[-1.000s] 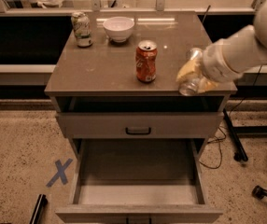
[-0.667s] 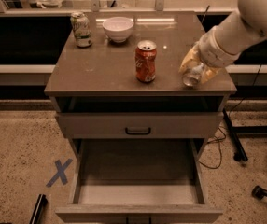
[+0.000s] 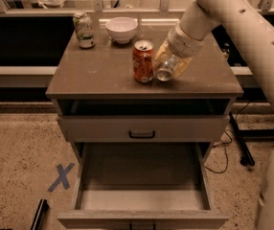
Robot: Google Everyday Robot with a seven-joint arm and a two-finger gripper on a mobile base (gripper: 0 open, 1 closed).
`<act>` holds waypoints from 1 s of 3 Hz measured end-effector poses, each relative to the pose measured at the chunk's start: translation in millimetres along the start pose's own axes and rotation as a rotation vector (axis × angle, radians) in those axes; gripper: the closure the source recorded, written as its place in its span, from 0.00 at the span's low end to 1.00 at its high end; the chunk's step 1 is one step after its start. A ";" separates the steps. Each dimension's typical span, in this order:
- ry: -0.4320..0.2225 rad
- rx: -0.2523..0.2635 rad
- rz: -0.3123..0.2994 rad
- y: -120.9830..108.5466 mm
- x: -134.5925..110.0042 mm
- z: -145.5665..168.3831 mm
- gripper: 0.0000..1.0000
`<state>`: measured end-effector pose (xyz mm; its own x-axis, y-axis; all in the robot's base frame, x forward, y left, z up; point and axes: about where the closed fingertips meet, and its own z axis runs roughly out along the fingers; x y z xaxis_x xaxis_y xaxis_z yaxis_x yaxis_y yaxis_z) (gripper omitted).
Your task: Pick redbull can from middle drawer and place on counter
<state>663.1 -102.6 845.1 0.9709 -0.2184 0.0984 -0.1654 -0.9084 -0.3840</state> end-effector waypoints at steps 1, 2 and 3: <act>0.001 0.008 -0.007 -7.9 2.6 1.5 0.12; 0.004 0.014 -0.008 -10.2 4.4 4.5 0.00; 0.005 0.014 -0.008 -10.3 4.5 4.3 0.00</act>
Offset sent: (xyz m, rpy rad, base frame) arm 0.0038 0.0077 0.0027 0.0061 -0.0038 0.0085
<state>669.9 -92.7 845.5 0.9713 -0.2128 0.1059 -0.1551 -0.9050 -0.3960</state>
